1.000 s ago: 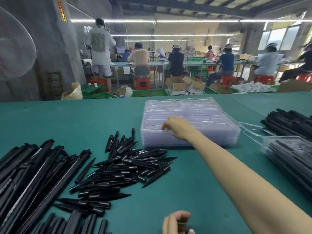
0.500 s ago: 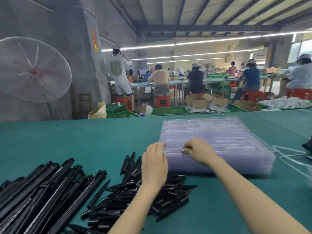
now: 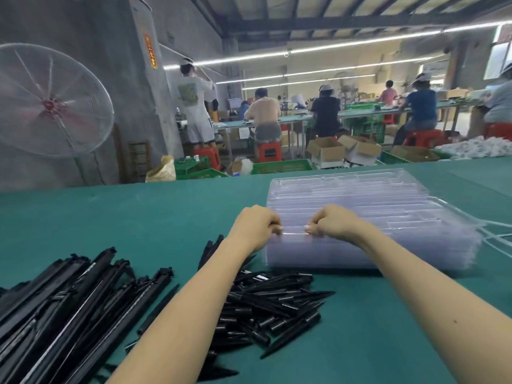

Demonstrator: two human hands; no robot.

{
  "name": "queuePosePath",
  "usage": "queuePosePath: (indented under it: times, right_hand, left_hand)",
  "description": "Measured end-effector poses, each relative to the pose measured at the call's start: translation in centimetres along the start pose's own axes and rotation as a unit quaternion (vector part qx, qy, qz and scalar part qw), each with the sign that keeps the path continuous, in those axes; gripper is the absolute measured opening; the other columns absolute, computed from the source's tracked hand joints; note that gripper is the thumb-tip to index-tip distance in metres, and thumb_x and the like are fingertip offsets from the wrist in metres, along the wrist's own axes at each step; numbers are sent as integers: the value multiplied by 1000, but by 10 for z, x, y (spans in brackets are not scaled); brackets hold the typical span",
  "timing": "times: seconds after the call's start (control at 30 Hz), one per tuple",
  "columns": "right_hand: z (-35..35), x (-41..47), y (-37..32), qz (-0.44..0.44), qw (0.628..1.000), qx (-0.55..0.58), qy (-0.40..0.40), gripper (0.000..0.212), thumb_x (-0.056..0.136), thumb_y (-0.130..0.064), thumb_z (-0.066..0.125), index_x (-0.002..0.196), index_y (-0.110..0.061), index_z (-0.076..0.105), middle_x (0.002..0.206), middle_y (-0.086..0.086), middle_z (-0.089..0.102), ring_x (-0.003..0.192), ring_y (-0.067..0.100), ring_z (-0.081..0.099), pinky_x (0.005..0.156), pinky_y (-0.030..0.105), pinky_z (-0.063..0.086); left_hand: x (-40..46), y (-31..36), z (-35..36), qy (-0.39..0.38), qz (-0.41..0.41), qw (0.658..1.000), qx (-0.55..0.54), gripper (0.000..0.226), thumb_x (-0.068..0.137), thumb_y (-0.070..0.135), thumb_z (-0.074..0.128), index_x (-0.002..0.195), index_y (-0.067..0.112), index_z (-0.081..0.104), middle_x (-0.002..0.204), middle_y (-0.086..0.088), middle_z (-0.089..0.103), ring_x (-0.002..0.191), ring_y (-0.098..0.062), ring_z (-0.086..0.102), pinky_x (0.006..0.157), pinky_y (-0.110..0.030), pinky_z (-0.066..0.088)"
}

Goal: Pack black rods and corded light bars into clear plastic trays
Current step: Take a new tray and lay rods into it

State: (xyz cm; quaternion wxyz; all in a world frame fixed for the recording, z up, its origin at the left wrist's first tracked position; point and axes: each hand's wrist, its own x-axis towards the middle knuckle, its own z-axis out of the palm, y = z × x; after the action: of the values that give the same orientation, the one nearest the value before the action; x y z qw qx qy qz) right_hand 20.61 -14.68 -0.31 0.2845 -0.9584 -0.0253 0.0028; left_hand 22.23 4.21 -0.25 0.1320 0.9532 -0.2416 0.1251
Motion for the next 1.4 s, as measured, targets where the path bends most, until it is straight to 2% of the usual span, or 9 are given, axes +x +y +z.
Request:
queuePosePath:
  times: [0.2, 0.37, 0.5, 0.6, 0.8, 1.07, 1.2, 1.3, 1.4]
  right_hand:
    - [3, -10, 8, -44, 998, 34, 28, 31, 83, -54, 64, 82, -25, 75, 88, -5, 71, 87, 12, 61, 75, 32, 50]
    - [3, -8, 9, -58, 997, 44, 28, 28, 81, -53, 67, 75, -27, 75, 84, -5, 72, 87, 17, 61, 78, 35, 49]
    - [-3, -5, 8, -59, 994, 91, -1, 24, 80, -47, 70, 66, -27, 75, 68, -14, 70, 80, 7, 64, 69, 27, 48]
    - [-8, -3, 6, -75, 993, 87, -28, 21, 81, -44, 70, 69, -27, 76, 60, -14, 69, 64, -3, 61, 60, 16, 43]
    - [-10, 3, 8, -100, 991, 83, -30, 21, 81, -43, 69, 67, -28, 75, 56, -13, 66, 50, -7, 54, 48, 6, 37]
    - [-13, 7, 4, -118, 991, 37, -48, 23, 81, -41, 71, 65, -25, 73, 51, -11, 63, 46, -3, 51, 49, 11, 38]
    - [-6, 3, 3, -183, 970, -147, 61, 32, 78, -59, 66, 70, -29, 71, 59, -10, 62, 57, 3, 54, 52, 24, 41]
    - [0, 4, 0, -213, 954, -195, 79, 31, 91, -49, 55, 73, -27, 69, 68, -4, 68, 67, 15, 61, 59, 29, 45]
    - [1, 7, -3, -211, 946, -236, 68, 34, 97, -42, 48, 77, -23, 67, 76, -1, 70, 74, 20, 62, 62, 31, 45]
  left_hand:
    - [-1, -8, 2, -3, -19, 999, -36, 14, 89, 36, 63, 80, 29, 71, 80, 12, 65, 74, -7, 54, 65, -22, 35]
    - [-14, -42, -11, 17, -51, 957, -284, 5, 84, 21, 71, 88, 24, 74, 86, 11, 70, 77, 8, 59, 75, -8, 45]
    - [-26, -53, -8, -7, -47, 967, -250, 11, 83, 21, 72, 93, 26, 73, 92, 18, 67, 89, 16, 55, 73, 4, 34]
    - [-27, -50, -4, 5, -32, 970, -240, 15, 82, 20, 74, 95, 24, 73, 89, 15, 68, 94, -4, 62, 77, -5, 41]
    - [-21, -36, 0, 41, -28, 983, -175, 9, 77, 38, 76, 79, 30, 76, 75, 23, 62, 88, -8, 59, 79, -28, 47]
    - [-19, -23, 2, 72, -21, 995, -69, 20, 92, 34, 59, 82, 21, 72, 84, 10, 61, 87, -16, 58, 86, -35, 40]
    - [-19, -22, 4, 66, 22, 998, -5, 24, 98, 32, 49, 91, 16, 65, 94, 5, 57, 85, -19, 56, 79, -30, 35]
    - [-22, -25, 5, 70, 36, 997, 10, 24, 100, 32, 43, 95, 18, 62, 97, 5, 54, 85, -20, 55, 77, -30, 32]
    - [-31, -16, 8, 164, 87, 977, 110, 14, 97, 27, 52, 97, 16, 61, 102, 2, 55, 87, -22, 54, 77, -32, 32]
